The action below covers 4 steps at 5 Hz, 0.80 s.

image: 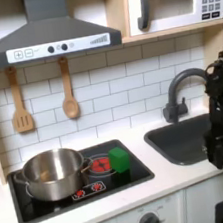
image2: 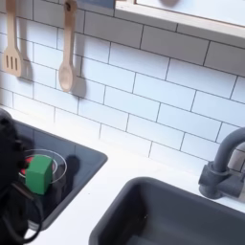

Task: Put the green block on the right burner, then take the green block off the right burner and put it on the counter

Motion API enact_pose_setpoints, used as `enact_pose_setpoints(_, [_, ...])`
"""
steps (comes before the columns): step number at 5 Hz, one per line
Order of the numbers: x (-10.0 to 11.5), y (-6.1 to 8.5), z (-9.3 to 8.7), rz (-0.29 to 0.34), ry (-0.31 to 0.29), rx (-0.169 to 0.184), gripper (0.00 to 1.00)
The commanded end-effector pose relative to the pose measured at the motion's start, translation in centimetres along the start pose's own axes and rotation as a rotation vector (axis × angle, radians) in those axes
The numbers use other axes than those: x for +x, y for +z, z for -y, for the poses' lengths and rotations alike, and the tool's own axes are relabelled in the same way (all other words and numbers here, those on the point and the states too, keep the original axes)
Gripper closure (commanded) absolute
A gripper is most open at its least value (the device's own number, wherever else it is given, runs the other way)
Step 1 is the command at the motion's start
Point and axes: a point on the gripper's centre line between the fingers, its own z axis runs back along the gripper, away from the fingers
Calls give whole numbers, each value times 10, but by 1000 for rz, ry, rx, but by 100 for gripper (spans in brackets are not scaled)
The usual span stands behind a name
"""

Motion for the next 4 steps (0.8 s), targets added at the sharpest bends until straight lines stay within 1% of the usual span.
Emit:
enact_pose_setpoints(1, [-8,0,1,-13,-1,-13,48])
enact_pose_setpoints(2, [-4,-3,-2,7,19,-17,100])
enact_pose_setpoints(3, [7,-4,-7,31,23,-17,100])
enact_pose_setpoints(4, [20,-4,-15,54,37,-5,100])
